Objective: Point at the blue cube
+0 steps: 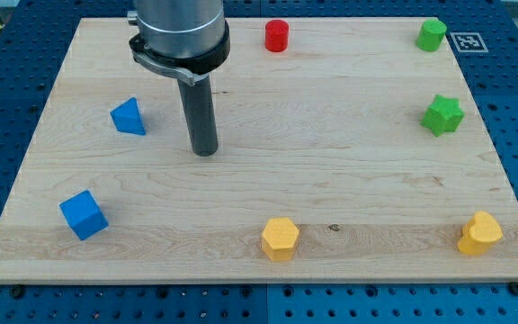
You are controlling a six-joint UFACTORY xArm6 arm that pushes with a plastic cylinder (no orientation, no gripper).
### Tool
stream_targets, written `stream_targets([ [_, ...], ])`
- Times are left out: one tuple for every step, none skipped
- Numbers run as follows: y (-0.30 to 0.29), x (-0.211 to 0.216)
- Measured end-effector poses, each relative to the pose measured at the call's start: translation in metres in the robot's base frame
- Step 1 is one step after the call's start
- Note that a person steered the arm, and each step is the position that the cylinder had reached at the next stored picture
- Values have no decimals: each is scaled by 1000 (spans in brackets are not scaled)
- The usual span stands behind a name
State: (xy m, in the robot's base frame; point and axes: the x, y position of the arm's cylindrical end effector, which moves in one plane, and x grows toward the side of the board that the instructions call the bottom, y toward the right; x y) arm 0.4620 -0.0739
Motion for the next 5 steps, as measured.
stream_targets([
  [27, 0],
  [73, 0],
  [82, 12],
  [54, 39],
  [10, 74],
])
